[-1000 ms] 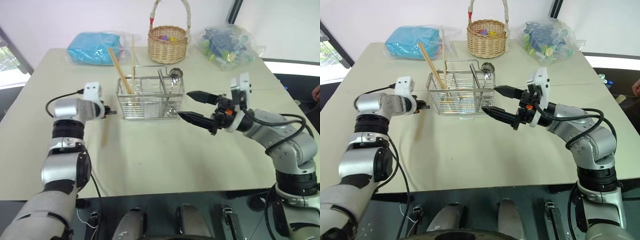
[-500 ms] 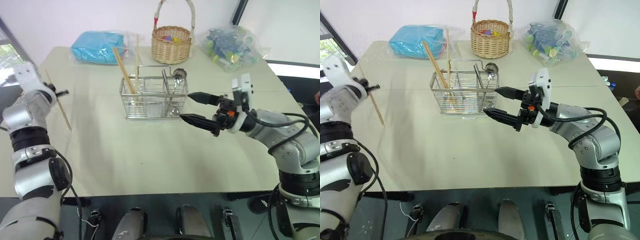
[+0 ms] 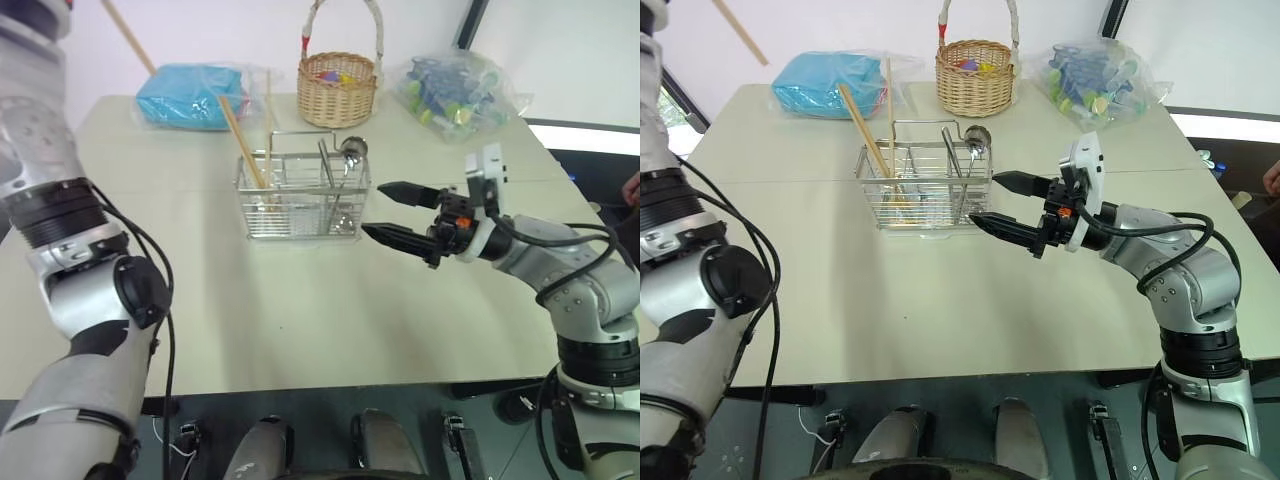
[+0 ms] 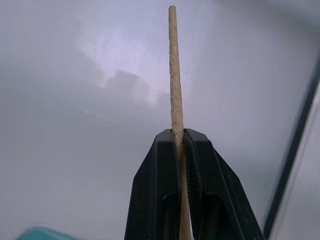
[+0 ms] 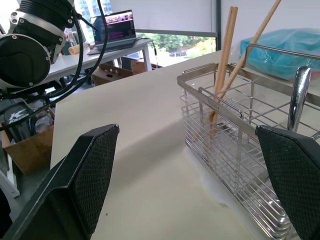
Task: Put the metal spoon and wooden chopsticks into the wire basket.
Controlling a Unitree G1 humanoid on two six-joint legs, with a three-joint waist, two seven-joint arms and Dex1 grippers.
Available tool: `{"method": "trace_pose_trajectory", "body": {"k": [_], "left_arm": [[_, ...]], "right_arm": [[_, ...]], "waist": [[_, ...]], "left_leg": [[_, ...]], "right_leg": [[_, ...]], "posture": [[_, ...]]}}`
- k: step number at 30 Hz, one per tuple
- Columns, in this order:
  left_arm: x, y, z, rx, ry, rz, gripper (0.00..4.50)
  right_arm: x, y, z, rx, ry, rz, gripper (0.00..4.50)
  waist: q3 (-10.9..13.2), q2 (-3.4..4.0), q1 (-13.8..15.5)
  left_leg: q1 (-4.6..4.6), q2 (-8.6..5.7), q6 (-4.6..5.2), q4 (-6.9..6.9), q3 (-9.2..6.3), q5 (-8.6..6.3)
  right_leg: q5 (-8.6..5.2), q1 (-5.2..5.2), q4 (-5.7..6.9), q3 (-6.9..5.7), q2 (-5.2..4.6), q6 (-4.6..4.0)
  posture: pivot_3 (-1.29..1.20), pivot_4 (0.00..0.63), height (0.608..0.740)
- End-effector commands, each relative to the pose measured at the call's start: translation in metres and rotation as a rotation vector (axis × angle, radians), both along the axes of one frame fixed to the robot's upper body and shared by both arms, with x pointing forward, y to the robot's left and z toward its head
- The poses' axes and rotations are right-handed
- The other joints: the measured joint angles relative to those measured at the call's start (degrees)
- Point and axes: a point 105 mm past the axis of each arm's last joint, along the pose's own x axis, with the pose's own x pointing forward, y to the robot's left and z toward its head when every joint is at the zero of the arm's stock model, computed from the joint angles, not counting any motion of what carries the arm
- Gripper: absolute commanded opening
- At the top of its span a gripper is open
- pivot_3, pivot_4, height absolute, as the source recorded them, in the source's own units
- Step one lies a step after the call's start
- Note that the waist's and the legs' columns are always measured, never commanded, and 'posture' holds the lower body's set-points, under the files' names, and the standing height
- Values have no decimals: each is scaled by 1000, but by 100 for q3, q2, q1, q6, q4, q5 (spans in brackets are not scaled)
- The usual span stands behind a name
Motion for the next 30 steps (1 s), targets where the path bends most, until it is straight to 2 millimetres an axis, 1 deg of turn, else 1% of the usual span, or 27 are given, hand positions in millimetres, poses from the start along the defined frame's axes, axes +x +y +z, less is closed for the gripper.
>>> {"method": "trace_pose_trajectory", "body": {"k": [1, 3, 6, 10, 12, 16, 20, 23, 26, 27, 28, 30], "left_arm": [[-18, -32, 18, 80, -103, -106, 43], [-14, -39, 12, 62, -94, -136, 43], [-5, -49, -2, 57, -56, -167, 43], [9, -71, -35, 152, 12, -185, 43], [16, -81, -57, 195, 57, -195, 43], [19, -97, -86, 232, 107, -220, 43], [22, -105, -106, 244, 141, -224, 43], [26, -108, -120, 245, 174, -221, 43], [22, -114, -129, 250, 185, -250, 1100], [20, -116, -129, 256, 181, -252, 1532], [18, -116, -129, 267, 175, -245, 2101], [15, -114, -128, 289, 171, -238, 3058]], "right_arm": [[1, -8, 23, 25, -77, -35, 4500], [1, -9, 23, 25, -79, -42, 4500], [0, -9, 22, 22, -80, -44, 4500], [-2, -8, 22, 24, -80, -49, 4500], [-2, -7, 22, 28, -80, -55, 4500], [-2, -7, 21, 35, -79, -62, 4500], [-3, -6, 20, 38, -78, -65, 4500], [-2, -6, 20, 38, -77, -66, 4500], [0, -7, 22, 39, -80, -68, 4500], [1, -7, 22, 40, -80, -69, 4500], [2, -7, 22, 40, -81, -70, 4500], [3, -8, 22, 40, -82, -73, 4500]], "waist": [[0, 0, 6], [0, 0, 7], [0, 0, 7], [0, 0, 2], [0, 0, 7], [0, 0, 17], [0, 0, 19], [0, 0, 20], [0, 0, 19], [0, 0, 19], [0, 0, 17], [0, 0, 19]], "left_leg": [[-1, -1, 0, 0, 0, 0], [1, -2, 0, 4, 0, 0], [5, -1, 0, 8, 0, 0], [6, 0, 0, 8, 2, 0], [3, 0, 0, 13, 2, 0], [3, -1, 0, 13, 2, 0], [1, -1, 0, 13, 2, 0], [3, -1, 0, 13, 4, 0], [3, 0, 0, 13, 4, 0], [3, 0, 0, 13, 3, 0], [3, 0, 0, 13, 3, 0], [2, 0, 0, 13, 3, 0]], "right_leg": [[0, 0, 0, 0, -1, 0], [0, 0, -1, 0, -1, 0], [0, 2, -1, 0, -1, 0], [0, 0, -1, 1, 1, 0], [0, 1, -2, 1, 1, 0], [0, 1, -3, 1, 0, 0], [0, 1, -5, 1, 0, 0], [0, 2, -5, 2, 0, 0], [0, 2, -5, 2, 0, 0], [0, 2, -5, 2, 0, 0], [0, 2, -5, 2, 0, 0], [0, 2, -5, 2, 0, 0]], "posture": [[0, 150, 740], [0, 150, 740], [0, 150, 740], [0, 150, 740], [0, 150, 740], [0, 150, 740], [0, 150, 740], [0, 150, 740], [0, 150, 740], [0, 150, 740], [0, 150, 740], [0, 150, 740]]}}
